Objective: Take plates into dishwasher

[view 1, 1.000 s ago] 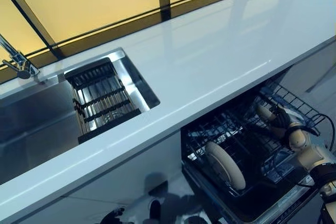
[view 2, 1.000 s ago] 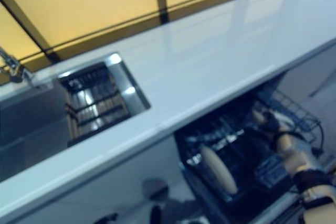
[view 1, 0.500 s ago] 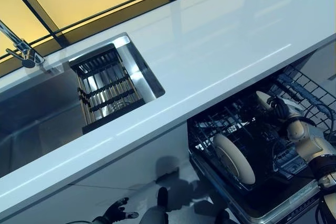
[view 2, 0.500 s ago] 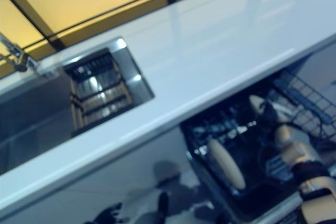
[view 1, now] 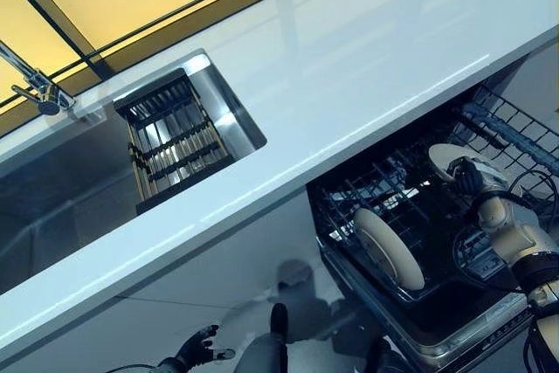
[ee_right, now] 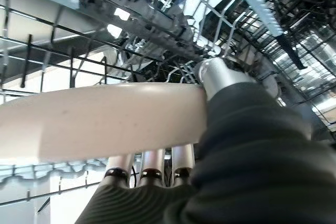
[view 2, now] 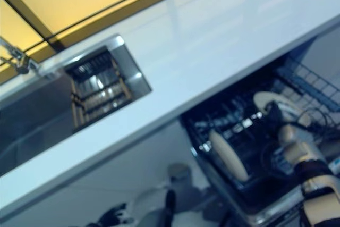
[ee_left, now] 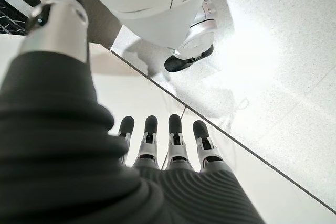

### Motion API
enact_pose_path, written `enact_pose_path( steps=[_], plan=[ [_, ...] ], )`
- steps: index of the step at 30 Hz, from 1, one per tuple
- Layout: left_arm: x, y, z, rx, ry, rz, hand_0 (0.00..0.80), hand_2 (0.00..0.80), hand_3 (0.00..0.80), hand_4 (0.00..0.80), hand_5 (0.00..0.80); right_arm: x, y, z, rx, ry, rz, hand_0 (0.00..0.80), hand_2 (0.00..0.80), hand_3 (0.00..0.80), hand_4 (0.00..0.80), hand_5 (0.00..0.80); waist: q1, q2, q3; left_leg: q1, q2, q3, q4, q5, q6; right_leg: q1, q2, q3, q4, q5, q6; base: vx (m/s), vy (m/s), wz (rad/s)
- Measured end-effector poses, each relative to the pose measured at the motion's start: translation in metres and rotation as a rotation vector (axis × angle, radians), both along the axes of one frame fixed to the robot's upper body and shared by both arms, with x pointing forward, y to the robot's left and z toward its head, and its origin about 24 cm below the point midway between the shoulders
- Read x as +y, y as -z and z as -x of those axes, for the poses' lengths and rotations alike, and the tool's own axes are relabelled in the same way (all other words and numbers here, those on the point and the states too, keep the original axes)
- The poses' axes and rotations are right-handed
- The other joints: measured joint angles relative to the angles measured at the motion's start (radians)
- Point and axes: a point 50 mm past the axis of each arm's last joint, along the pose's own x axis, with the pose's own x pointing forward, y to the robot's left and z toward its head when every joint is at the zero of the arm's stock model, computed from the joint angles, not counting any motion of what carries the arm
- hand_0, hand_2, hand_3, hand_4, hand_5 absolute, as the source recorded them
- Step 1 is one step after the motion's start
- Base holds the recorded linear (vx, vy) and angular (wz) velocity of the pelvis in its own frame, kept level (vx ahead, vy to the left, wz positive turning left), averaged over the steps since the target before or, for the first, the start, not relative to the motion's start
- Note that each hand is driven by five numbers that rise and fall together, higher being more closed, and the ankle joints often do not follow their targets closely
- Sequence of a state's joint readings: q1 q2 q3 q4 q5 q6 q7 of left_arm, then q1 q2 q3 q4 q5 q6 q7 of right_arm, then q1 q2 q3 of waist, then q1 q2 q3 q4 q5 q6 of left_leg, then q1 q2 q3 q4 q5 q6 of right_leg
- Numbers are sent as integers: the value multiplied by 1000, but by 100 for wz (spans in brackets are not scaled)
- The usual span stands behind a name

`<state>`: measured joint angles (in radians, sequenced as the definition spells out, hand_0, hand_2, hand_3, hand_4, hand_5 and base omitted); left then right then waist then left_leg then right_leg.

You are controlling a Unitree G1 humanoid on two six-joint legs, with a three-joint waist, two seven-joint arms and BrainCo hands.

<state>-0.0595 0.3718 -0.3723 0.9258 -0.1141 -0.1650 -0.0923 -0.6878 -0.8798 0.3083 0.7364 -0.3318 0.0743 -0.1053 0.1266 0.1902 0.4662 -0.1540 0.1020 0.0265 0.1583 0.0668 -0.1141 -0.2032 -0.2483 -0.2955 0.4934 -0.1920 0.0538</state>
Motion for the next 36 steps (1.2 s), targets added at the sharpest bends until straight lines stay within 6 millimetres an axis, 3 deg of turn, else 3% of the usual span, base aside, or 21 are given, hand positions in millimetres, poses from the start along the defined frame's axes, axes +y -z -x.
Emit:
enact_pose_path(
  steps=[17,36],
  plan=[
    [0,0,0,-3,-22,10,0,0,0,0,0,-6,-6,2,-88,38,-59,800,800,800,800,800,-3,11,3,3,5,6,4,2,-6,1,7,6,-2,1,0,4,4,0],
    [2,2,4,10,-32,8,0,0,0,0,0,-14,-17,6,-147,68,-17,800,800,800,800,800,3,9,4,14,35,24,3,-1,-8,21,36,11,-47,30,-4,10,-4,-2]
  ],
)
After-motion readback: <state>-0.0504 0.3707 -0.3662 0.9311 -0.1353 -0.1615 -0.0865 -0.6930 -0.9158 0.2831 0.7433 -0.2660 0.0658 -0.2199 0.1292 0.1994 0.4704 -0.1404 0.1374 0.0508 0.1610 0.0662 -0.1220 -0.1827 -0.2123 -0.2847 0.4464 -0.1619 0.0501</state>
